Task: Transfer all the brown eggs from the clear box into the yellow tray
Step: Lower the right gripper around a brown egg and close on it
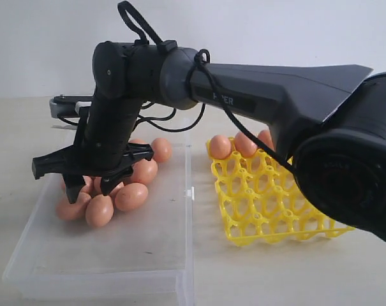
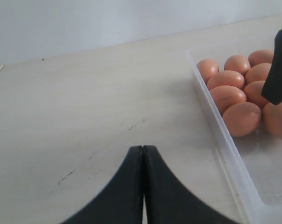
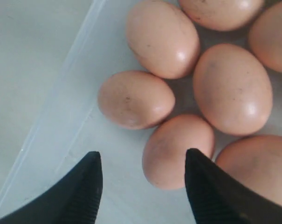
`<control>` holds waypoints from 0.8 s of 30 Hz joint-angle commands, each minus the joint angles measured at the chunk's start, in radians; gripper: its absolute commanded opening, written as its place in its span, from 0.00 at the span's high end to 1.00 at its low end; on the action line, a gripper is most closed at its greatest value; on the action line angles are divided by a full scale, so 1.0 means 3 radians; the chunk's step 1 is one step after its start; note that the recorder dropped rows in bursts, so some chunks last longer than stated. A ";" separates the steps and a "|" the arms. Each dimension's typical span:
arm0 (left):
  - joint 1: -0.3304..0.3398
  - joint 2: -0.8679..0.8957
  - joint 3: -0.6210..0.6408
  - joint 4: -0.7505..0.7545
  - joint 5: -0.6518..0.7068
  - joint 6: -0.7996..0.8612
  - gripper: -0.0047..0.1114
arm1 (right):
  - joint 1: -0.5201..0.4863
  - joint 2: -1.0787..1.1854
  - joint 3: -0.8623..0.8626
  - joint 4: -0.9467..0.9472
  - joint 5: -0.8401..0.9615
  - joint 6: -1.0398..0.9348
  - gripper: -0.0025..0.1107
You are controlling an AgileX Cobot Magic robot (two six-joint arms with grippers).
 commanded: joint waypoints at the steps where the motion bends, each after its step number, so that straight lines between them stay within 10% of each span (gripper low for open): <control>1: -0.0016 -0.0019 -0.0013 -0.0004 -0.0021 -0.0017 0.96 | 0.0000 0.0060 -0.0030 -0.0151 -0.0050 0.0157 0.51; 24: -0.0016 -0.0019 -0.0013 -0.0004 -0.0021 -0.0017 0.96 | 0.0000 0.0293 -0.0030 -0.0396 -0.0217 0.0281 0.51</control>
